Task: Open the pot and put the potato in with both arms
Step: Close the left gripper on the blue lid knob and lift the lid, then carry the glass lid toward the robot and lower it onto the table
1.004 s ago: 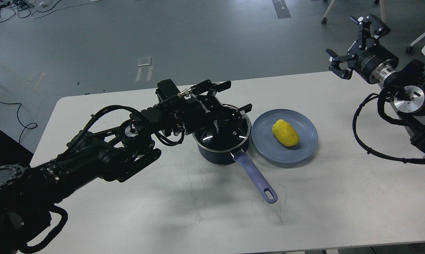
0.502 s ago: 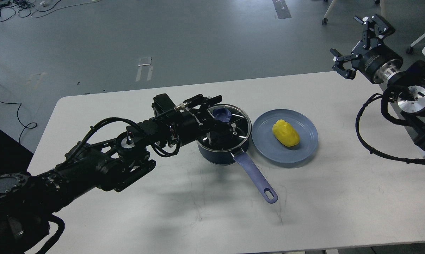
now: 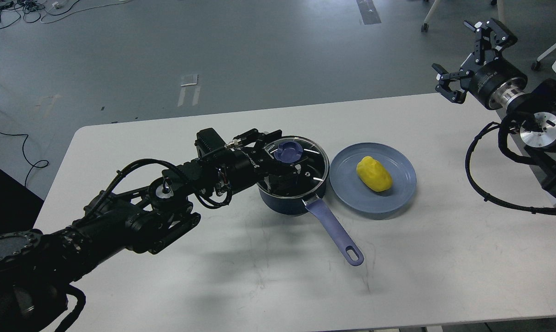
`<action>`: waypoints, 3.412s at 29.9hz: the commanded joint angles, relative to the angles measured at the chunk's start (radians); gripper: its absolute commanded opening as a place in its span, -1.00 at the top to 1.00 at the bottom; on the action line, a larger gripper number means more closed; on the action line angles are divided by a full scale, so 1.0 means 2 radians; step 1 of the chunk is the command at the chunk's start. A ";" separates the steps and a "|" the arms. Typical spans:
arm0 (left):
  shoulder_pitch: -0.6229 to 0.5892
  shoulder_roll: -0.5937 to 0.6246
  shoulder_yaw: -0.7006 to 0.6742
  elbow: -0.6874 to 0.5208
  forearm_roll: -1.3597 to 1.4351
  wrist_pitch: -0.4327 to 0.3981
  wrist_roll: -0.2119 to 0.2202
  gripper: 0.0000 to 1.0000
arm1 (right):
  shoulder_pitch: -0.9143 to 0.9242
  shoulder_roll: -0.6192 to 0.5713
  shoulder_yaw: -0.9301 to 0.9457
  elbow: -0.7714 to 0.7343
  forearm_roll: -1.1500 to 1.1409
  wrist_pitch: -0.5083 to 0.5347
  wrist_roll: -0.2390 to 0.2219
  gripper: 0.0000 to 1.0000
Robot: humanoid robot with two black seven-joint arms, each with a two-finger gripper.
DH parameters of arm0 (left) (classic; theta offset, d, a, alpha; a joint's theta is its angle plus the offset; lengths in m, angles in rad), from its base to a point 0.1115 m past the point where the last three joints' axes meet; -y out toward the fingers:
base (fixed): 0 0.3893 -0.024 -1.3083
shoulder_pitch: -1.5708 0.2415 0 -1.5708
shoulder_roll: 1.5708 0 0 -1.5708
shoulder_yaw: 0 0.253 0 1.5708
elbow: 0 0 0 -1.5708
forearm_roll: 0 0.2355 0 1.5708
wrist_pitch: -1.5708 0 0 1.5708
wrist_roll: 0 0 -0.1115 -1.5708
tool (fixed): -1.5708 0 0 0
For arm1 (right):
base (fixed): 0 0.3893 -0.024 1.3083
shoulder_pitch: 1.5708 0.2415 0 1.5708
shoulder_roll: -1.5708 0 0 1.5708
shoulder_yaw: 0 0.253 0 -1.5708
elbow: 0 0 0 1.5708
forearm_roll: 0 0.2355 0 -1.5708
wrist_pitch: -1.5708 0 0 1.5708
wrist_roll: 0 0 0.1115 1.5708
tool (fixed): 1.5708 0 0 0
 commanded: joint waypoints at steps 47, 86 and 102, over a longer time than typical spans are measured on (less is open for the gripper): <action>0.001 -0.023 0.025 0.044 -0.004 0.037 0.000 0.14 | -0.009 0.001 0.000 0.000 0.000 -0.015 0.003 -1.00; -0.074 0.126 0.018 -0.126 -0.019 0.036 0.000 0.24 | -0.008 0.004 -0.001 0.001 -0.001 -0.028 0.003 -1.00; -0.033 0.249 0.007 -0.167 -0.032 0.057 0.000 0.24 | -0.006 0.004 -0.005 0.001 -0.001 -0.032 0.003 -1.00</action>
